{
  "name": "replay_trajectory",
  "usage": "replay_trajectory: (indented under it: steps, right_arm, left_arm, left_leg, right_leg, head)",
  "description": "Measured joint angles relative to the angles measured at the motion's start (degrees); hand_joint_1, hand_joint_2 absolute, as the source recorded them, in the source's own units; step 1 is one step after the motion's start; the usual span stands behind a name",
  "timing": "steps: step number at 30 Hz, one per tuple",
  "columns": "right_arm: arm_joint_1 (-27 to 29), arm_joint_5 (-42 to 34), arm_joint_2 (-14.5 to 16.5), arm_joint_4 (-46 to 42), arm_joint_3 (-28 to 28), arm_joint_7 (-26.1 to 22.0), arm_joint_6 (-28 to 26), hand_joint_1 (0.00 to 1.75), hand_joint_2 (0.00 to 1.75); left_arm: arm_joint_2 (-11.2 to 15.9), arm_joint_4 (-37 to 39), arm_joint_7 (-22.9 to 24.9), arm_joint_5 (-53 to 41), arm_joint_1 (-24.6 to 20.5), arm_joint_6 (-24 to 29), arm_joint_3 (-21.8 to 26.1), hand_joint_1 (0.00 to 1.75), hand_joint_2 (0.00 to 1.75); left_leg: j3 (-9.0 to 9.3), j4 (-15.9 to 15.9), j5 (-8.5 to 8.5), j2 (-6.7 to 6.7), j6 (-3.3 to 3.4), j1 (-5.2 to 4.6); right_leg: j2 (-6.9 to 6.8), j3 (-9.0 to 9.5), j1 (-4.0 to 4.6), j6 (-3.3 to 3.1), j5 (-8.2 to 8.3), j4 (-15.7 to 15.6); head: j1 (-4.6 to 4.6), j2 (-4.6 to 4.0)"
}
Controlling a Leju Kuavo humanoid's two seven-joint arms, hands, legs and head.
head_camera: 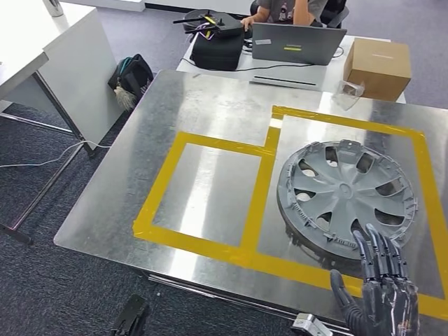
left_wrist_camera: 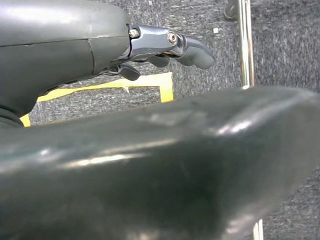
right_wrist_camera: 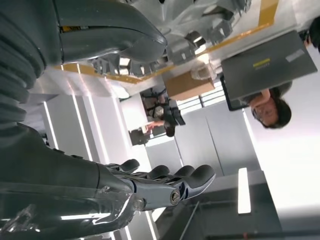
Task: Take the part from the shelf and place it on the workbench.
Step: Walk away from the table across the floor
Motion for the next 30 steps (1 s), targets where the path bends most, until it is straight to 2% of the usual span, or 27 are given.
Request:
replay_trajectory:
  steps: [1, 5, 6, 7, 8, 11, 12, 13, 14, 15, 17, 18, 19, 20, 22, 24, 25, 27, 28, 29, 30]
  right_arm:
    - [0.19, 1.27, 0.21, -0.19, 0.57, 0.77, -0.82, 0.00, 1.75]
    - [0.83, 0.98, 0.90, -0.76, 3.04, 2.36, -4.60, 0.00, 0.00]
    - [1.20, -1.98, 1.68, -0.81, 3.50, 0.41, -5.96, 0.00, 0.00]
    - [1.74, -7.52, 3.24, -0.39, 3.51, -4.06, -7.22, 0.00, 0.00]
    - [2.29, -15.50, 5.49, 0.77, 3.03, -11.02, -8.20, 0.00, 0.00]
    - [3.77, -47.50, 13.16, 7.31, -0.57, -37.64, -8.78, 0.00, 0.00]
    - [4.16, -57.28, 15.19, 8.99, -1.92, -44.07, -8.48, 0.00, 0.00]
    - [4.44, -64.70, 16.82, 10.08, -3.17, -47.76, -7.98, 0.00, 0.00]
    - [4.62, -69.26, 18.26, 10.90, -4.30, -49.18, -7.35, 0.00, 0.00]
    - [4.76, -70.45, 19.51, 11.65, -5.30, -49.00, -6.62, 0.00, 0.00]
    - [5.23, -65.35, 21.90, 12.92, -7.26, -47.62, -4.78, 0.00, 0.00]
    - [5.42, -61.53, 23.11, 13.51, -8.34, -47.58, -3.50, 0.00, 0.00]
    - [5.55, -58.25, 24.45, 14.09, -9.63, -47.95, -2.01, 0.00, 0.00]
    - [5.58, -56.08, 25.82, 14.66, -11.11, -48.57, -0.44, 0.00, 0.00]
    - [5.48, -54.27, 28.79, 15.73, -14.60, -50.24, 2.56, 0.00, 0.00]
    - [5.28, -53.79, 31.40, 16.70, -18.10, -51.57, 4.68, 0.00, 0.00]
    - [5.19, -53.77, 32.46, 17.20, -19.66, -52.00, 5.31, 0.00, 0.00]
    - [5.15, -54.16, 34.12, 18.05, -22.19, -52.57, 5.79, 0.00, 0.00]
    - [5.10, -54.54, 34.76, 18.37, -23.17, -52.78, 5.85, 0.00, 0.00]
    - [5.05, -54.92, 35.32, 18.61, -23.96, -52.95, 5.85, 0.00, 0.00]
    - [4.98, -55.24, 35.81, 18.79, -24.62, -53.09, 5.84, 0.00, 0.00]
  left_arm:
    - [0.01, 0.00, -0.06, 0.19, 0.05, 0.11, 0.17, 0.00, 0.00]
    - [0.05, 0.00, -0.20, 1.08, 0.35, 0.82, 1.07, 0.00, 0.00]
    - [0.07, 0.00, -0.27, 1.48, 0.44, 1.58, 1.42, 0.00, 0.00]
    - [0.21, 0.00, -0.40, 1.92, 0.60, 2.51, 1.88, 0.00, 0.00]
    - [0.40, 0.00, -0.58, 2.34, 0.86, 3.35, 2.40, 0.00, 0.00]
    - [1.24, 0.00, -1.20, 2.81, 1.82, 4.02, 3.74, 0.00, 0.00]
    - [1.45, 0.00, -1.33, 2.83, 2.04, 4.02, 4.07, 0.00, 0.00]
    - [1.58, 0.00, -1.42, 2.82, 2.19, 4.03, 4.35, 0.00, 0.00]
    - [1.70, 0.00, -1.46, 2.81, 2.28, 4.05, 4.58, 0.00, 0.00]
    - [1.78, 0.00, -1.48, 2.80, 2.34, 4.08, 4.76, 0.00, 0.00]
    - [1.85, 0.00, -1.48, 2.76, 2.54, 4.23, 5.09, 0.00, 0.00]
    - [1.86, 0.00, -1.51, 2.74, 2.67, 4.33, 5.31, 0.00, 0.00]
    - [1.86, 0.00, -1.56, 2.73, 2.78, 4.42, 5.56, 0.00, 0.00]
    - [1.87, 0.00, -1.64, 2.72, 2.86, 4.48, 5.81, 0.00, 0.00]
    - [1.87, 0.00, -1.96, 2.71, 2.96, 4.58, 6.29, 0.00, 0.00]
    - [1.91, 0.00, -2.26, 2.74, 3.12, 4.68, 6.91, 0.00, 0.00]
    - [1.92, 0.01, -2.37, 2.78, 3.21, 4.73, 7.22, 0.00, 0.00]
    - [1.93, 0.02, -2.62, 2.83, 3.43, 4.79, 7.75, 0.00, 0.00]
    - [1.93, 0.02, -2.80, 2.84, 3.56, 4.80, 8.00, 0.00, 0.00]
    - [1.91, 0.02, -3.00, 2.84, 3.68, 4.80, 8.26, 0.00, 0.00]
    - [1.86, 0.03, -3.16, 2.84, 3.78, 4.80, 8.51, 0.00, 0.00]
  left_leg:
    - [-0.01, 0.02, -0.02, 0.00, 0.02, -0.02]
    - [-0.06, 0.09, -0.12, 0.00, 0.17, -0.15]
    - [-0.06, 0.11, -0.14, 0.00, 0.22, -0.19]
    - [-0.05, 0.12, -0.17, 0.00, 0.27, -0.24]
    - [-0.03, 0.13, -0.22, 0.00, 0.34, -0.27]
    - [-0.01, 0.02, -0.21, 0.00, 0.72, -0.40]
    - [0.10, -0.28, 0.01, 0.02, 0.91, -0.29]
    - [0.26, -0.61, 0.33, 0.09, 1.13, -0.13]
    - [0.42, -0.94, 0.64, 0.17, 1.31, 0.07]
    - [0.58, -1.15, 0.88, 0.25, 1.42, 0.26]
    - [0.58, -1.16, 0.98, 0.41, 1.50, 0.32]
    - [0.55, -1.15, 0.98, 0.48, 1.49, 0.35]
    - [0.54, -1.13, 0.98, 0.54, 1.45, 0.42]
    - [0.55, -1.11, 0.98, 0.57, 1.36, 0.53]
    - [0.55, -0.95, 0.91, 0.49, 0.84, 0.84]
    - [0.42, -0.63, 0.86, 0.32, -0.04, 0.90]
    - [0.29, -0.46, 0.95, 0.26, -0.48, 0.86]
    - [-0.01, -0.21, 1.16, 0.18, -1.18, 0.91]
    - [-0.30, 0.15, 0.76, 0.18, -1.48, 0.97]
    - [-0.83, 1.21, -0.38, 0.19, -1.75, 1.03]
    - [-1.81, 3.51, -2.35, 0.21, -1.99, 1.07]
  right_leg:
    - [0.00, 0.01, -0.03, 0.01, 0.00, -0.02]
    - [0.00, 0.06, -0.20, 0.09, 0.03, -0.07]
    - [-0.01, 0.07, -0.24, 0.14, 0.02, -0.07]
    - [-0.01, 0.11, -0.27, 0.19, 0.01, -0.09]
    - [-0.01, 0.16, -0.29, 0.25, 0.02, -0.15]
    - [0.01, 0.27, -0.44, 0.57, 0.16, -0.44]
    - [0.00, 0.16, -0.47, 0.73, 0.13, -0.46]
    - [-0.03, -0.07, -0.43, 0.89, -0.29, -0.07]
    - [-0.05, -0.64, -0.36, 1.02, -1.35, 1.25]
    - [-0.06, -1.73, -0.31, 1.10, -3.06, 3.80]
    - [-0.07, -4.86, -0.29, 1.26, -7.14, 11.53]
    - [-0.09, -6.11, -0.31, 1.36, -8.19, 14.60]
    - [-0.10, -6.43, -0.34, 1.47, -8.09, 15.72]
    - [-0.13, -5.58, -0.40, 1.57, -6.88, 14.44]
    - [-0.23, -1.38, -0.58, 1.80, -3.52, 6.85]
    - [0.00, 2.06, -0.52, 1.44, -1.84, 1.08]
    - [0.14, 2.58, -0.42, 1.04, -1.82, 0.16]
    - [0.28, 2.22, -0.30, 0.09, -1.59, 0.23]
    - [0.25, 1.91, -0.30, -0.38, -1.40, 0.25]
    - [0.20, 1.58, -0.33, -0.84, -1.13, 0.21]
    - [0.12, 1.14, -0.36, -1.32, -0.79, 0.14]
  head:
    - [-0.01, 0.00]
    - [-0.02, 0.00]
    - [-0.01, 0.00]
    - [0.00, 0.00]
    - [-0.01, 0.00]
    - [-0.05, 0.00]
    - [-0.04, 0.00]
    - [-0.01, 0.00]
    - [0.09, 0.00]
    - [0.20, 0.00]
    - [0.38, 0.00]
    - [0.39, 0.00]
    - [0.40, 0.00]
    - [0.39, 0.00]
    - [0.43, 0.00]
    - [0.43, 0.00]
    - [0.40, 0.00]
    - [0.39, 0.00]
    - [0.33, 0.00]
    - [0.28, 0.00]
    - [0.18, 0.00]
